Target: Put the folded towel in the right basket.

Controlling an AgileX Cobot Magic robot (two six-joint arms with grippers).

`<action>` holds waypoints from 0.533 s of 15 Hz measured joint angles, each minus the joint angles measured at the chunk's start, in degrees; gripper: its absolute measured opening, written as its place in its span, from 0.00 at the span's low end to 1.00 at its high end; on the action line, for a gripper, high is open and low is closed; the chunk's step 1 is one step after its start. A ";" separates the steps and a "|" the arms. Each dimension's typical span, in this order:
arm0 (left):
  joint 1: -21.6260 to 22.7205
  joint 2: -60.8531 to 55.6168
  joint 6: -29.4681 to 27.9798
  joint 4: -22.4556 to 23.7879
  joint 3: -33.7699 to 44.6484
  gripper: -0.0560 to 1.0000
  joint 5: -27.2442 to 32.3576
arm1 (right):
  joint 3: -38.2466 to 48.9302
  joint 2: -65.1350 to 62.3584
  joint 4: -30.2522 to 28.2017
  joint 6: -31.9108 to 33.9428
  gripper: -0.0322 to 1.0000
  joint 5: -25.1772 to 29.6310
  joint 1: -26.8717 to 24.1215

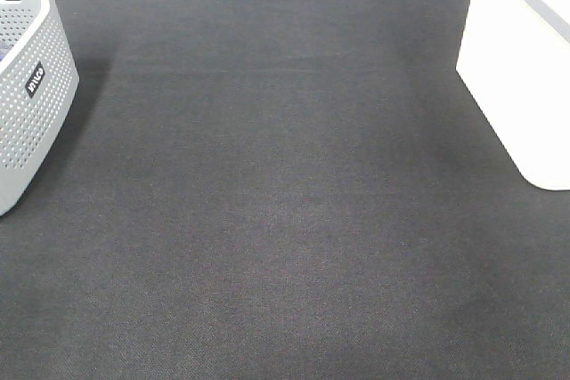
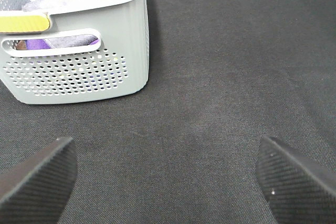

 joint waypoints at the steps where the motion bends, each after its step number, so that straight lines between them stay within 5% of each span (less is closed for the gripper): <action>1: 0.00 0.00 0.00 0.00 0.00 0.88 0.00 | 0.00 -1.43 0.63 0.00 0.71 0.17 0.29; 8: 0.00 0.00 0.00 0.00 0.00 0.88 0.00 | 0.00 -10.20 -6.76 0.46 0.71 7.68 15.13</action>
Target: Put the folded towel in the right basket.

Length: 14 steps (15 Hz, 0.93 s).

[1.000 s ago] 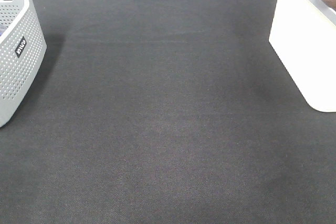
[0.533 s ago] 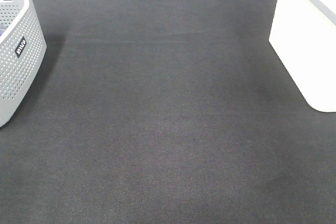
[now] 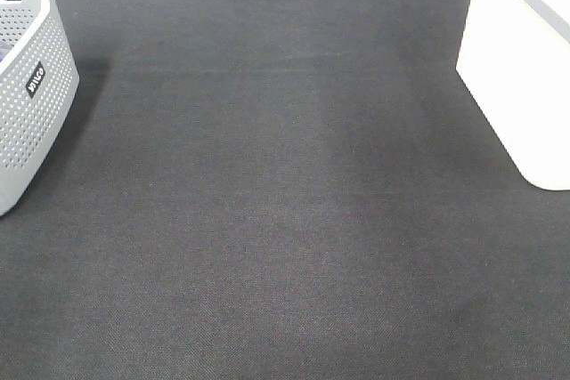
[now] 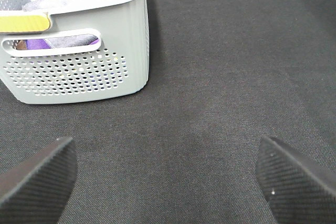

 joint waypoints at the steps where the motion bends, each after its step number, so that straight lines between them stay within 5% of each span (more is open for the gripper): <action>1: 0.00 0.00 0.00 0.00 0.00 0.88 0.00 | 0.92 -1.15 -0.29 0.00 0.71 0.00 1.15; 5: 0.00 0.00 0.00 0.00 0.00 0.88 0.00 | 11.00 -10.89 -2.18 0.00 0.71 0.06 2.41; 12: 0.00 0.00 0.00 0.00 0.00 0.88 0.00 | 49.73 -45.15 -5.39 -0.52 0.71 0.17 2.41; 14: 0.00 0.00 0.00 0.00 0.00 0.88 0.00 | 54.72 -49.85 -5.39 -0.46 0.71 0.17 2.41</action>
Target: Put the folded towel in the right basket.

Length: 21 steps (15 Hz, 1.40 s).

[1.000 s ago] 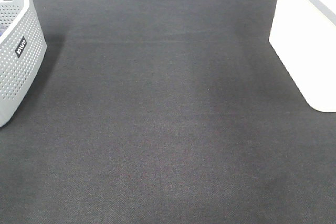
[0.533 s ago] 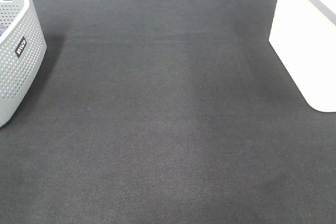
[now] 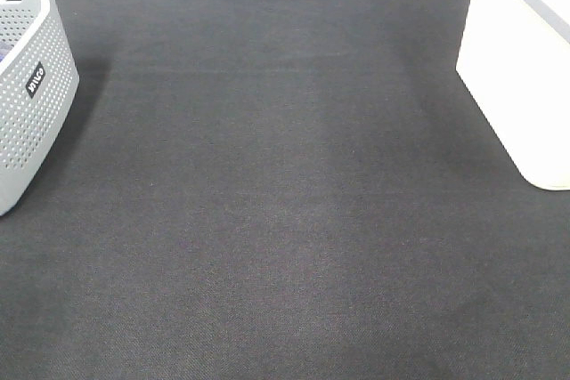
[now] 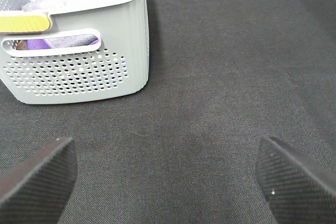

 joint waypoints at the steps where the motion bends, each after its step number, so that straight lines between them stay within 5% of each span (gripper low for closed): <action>1: 0.00 0.00 0.00 0.00 0.00 0.88 0.00 | 5.44 -5.33 0.00 0.00 0.71 0.00 0.00; 5: 0.00 0.00 0.00 0.00 0.00 0.88 0.00 | 24.64 -28.36 -0.11 0.00 0.71 0.17 0.00; 10: 0.00 0.00 0.00 0.00 0.00 0.88 0.00 | 26.70 -49.33 -0.46 -3.44 0.71 0.57 0.00; 16: 0.00 0.00 0.00 0.00 0.00 0.88 0.00 | 29.45 -51.68 -0.57 -4.30 0.71 -7.28 0.00; 21: 0.00 0.00 0.00 0.00 0.00 0.88 0.00 | 29.68 -51.62 -0.63 -4.30 0.71 -7.96 0.00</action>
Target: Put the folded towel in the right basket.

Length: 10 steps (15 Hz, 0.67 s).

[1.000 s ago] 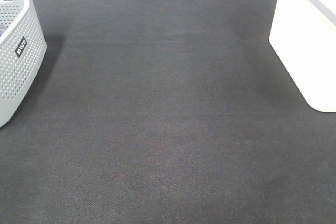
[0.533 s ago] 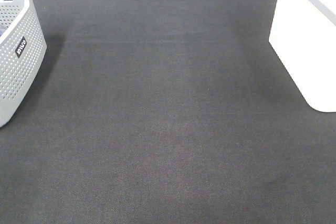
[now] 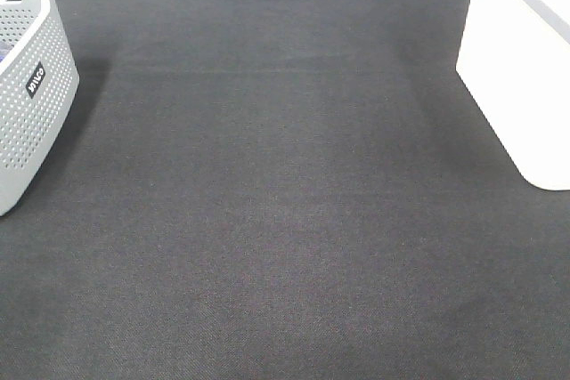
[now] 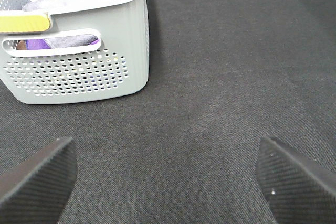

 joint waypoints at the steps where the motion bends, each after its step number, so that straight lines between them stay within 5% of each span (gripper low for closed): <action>1: 0.00 0.00 0.00 0.00 0.00 0.88 0.00 | 0.06 0.00 0.00 0.00 0.71 -0.06 0.00; 10: 0.00 0.00 0.00 0.00 0.00 0.88 0.00 | 0.17 0.00 0.00 0.00 0.71 -0.11 0.00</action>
